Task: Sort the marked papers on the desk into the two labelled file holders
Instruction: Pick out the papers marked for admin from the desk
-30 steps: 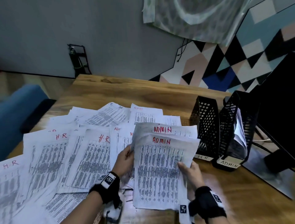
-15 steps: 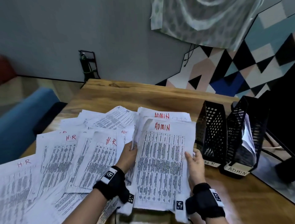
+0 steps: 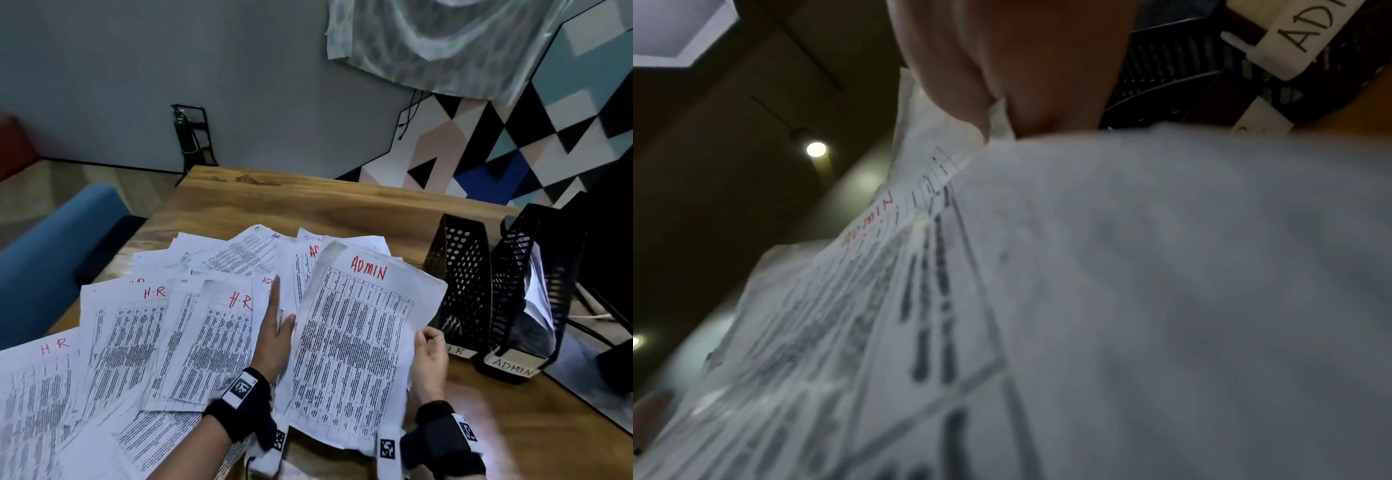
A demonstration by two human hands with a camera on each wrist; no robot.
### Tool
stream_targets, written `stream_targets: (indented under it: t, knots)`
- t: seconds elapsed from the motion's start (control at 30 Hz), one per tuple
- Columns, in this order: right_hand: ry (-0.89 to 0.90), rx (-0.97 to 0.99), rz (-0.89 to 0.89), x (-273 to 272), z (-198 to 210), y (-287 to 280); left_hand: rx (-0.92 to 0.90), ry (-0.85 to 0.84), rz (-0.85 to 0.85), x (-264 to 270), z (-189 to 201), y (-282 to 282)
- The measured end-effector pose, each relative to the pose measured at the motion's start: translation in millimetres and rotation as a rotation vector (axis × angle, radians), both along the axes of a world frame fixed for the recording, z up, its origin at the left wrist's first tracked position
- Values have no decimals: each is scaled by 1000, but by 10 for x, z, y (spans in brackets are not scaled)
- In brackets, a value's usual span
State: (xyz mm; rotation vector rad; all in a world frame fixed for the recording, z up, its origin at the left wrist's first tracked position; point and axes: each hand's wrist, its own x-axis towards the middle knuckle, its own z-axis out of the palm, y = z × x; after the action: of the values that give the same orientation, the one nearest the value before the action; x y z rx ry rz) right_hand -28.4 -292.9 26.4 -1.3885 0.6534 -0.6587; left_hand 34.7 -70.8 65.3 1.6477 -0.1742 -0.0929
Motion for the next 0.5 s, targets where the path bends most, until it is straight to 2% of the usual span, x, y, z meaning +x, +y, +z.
stream_targets:
  t: [0.1, 0.17, 0.27, 0.5]
  knots:
    - [6, 24, 28, -5, -60, 5, -18, 4, -17, -28, 40, -27]
    - [15, 35, 57, 1, -55, 3, -69, 127, -45, -57, 101, -44]
    - [24, 23, 79, 31, -12, 18, -32, 264, -63, -76, 125, -67]
    - [-14, 72, 79, 41, 5, 33, -76, 156, 48, -27, 124, -81]
